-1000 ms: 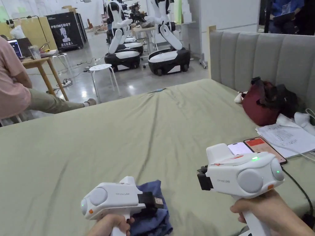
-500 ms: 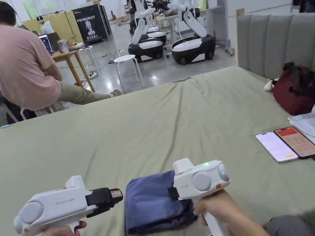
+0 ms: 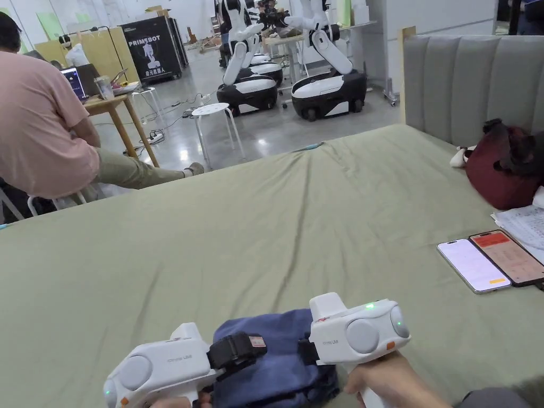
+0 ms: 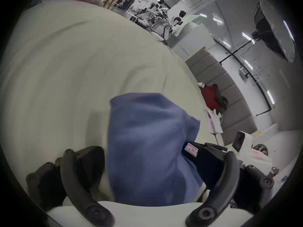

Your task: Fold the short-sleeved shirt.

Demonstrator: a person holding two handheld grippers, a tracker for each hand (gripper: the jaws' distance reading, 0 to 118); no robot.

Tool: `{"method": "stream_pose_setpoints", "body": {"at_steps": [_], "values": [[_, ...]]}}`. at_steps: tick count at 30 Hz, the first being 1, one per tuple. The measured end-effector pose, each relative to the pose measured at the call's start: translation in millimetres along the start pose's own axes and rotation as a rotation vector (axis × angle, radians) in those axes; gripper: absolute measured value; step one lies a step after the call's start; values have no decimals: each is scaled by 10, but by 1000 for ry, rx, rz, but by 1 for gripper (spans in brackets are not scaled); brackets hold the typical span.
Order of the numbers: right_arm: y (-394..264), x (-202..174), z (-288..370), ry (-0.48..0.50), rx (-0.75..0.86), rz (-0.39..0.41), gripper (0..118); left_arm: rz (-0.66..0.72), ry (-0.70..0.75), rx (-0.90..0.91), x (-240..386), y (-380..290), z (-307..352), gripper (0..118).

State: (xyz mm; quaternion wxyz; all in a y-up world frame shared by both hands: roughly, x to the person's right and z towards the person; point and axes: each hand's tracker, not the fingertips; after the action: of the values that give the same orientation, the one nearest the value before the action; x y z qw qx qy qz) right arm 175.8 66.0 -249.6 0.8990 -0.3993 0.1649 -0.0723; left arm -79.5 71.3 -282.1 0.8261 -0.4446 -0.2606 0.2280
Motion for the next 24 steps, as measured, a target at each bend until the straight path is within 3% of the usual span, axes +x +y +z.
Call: {"method": "stream_pose_setpoints", "body": {"at_steps": [1, 2, 3, 5, 8, 11, 16, 19, 22, 24], "values": [[1, -25, 1, -3, 1, 3, 0, -25, -3, 4, 65, -5, 16, 95], [-1, -1, 4, -6, 2, 8, 0, -27, -17, 6, 114, 10, 36, 70], [2, -23, 1, -17, -1, 15, 0, -48, 125, 3, 114, 24, 34, 57], [16, -89, -2, -12, -2, 24, 0, -12, 7, -1, -4, 55, 155, 48], [53, -173, 1, -1, -4, 29, 0, -20, -40, 7, -91, 100, 352, 35], [133, -429, -67, 7, -38, 100, 0, -58, -60, 3, -206, 183, 563, 32], [264, -1163, -345, 77, -52, 248, 0, -99, -20, 11, -674, 382, 1143, 32], [402, -1689, -551, 146, -4, 285, 0, -78, 6, 46, -1247, 526, 1626, 32], [617, -2273, -789, 157, 65, 328, 0, -54, 110, 121, -1939, 641, 2152, 32], [778, -2695, -988, 138, 119, 397, 0, 42, 134, 140, -2438, 731, 2515, 32]]}}
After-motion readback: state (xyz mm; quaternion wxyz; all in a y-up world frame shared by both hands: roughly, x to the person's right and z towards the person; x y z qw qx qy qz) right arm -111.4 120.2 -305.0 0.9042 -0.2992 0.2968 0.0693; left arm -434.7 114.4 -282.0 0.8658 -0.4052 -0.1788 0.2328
